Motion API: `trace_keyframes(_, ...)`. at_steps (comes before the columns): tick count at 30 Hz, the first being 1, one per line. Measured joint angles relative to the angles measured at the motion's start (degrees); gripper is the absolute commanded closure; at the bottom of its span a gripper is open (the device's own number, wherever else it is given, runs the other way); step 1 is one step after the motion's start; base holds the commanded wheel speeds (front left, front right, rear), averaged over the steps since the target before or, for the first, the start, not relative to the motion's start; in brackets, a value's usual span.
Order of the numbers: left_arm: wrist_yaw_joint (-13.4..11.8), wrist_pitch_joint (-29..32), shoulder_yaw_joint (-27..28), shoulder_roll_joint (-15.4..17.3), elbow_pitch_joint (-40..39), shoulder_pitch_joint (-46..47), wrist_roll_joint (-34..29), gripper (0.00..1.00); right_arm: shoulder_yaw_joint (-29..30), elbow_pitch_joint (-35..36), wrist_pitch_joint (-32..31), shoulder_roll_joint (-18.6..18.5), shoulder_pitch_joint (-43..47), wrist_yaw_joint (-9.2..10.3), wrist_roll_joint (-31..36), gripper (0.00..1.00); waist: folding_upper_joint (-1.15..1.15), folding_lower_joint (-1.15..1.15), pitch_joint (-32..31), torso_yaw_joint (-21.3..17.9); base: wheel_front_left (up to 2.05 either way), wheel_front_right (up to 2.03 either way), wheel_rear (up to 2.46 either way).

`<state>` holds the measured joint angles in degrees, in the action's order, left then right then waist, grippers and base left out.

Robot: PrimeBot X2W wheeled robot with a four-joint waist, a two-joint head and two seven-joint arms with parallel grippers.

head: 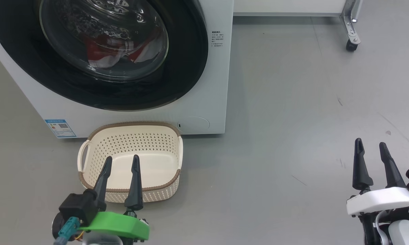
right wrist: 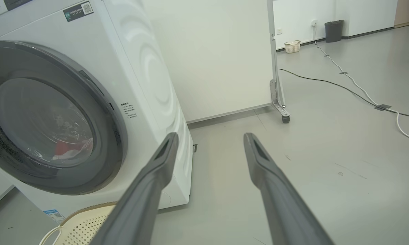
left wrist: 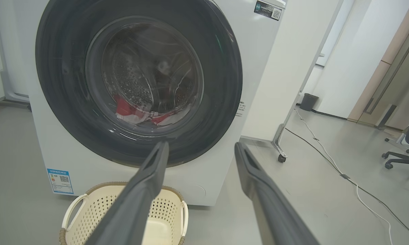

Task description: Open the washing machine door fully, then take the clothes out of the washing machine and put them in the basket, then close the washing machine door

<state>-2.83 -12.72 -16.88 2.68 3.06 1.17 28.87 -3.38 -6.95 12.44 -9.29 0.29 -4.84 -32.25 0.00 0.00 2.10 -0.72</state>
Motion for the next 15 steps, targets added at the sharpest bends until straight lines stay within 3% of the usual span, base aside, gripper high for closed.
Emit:
trace_keyframes(9,-2.43,-1.56,-3.07,0.01,0.14,0.01,-7.42,0.00,-2.26,-1.27,1.64,-0.69,0.01,0.47,7.65,0.00,0.00,0.00,0.18,-0.35,0.00,0.00,0.00)
trace_keyframes(15,-2.93,-1.56,-3.71,0.01,1.00,0.01,-7.70,0.00,-2.60,-2.40,1.76,-0.65,-0.02,0.56,8.25,0.00,0.00,0.00,0.20,-0.41,0.00,0.00,0.00)
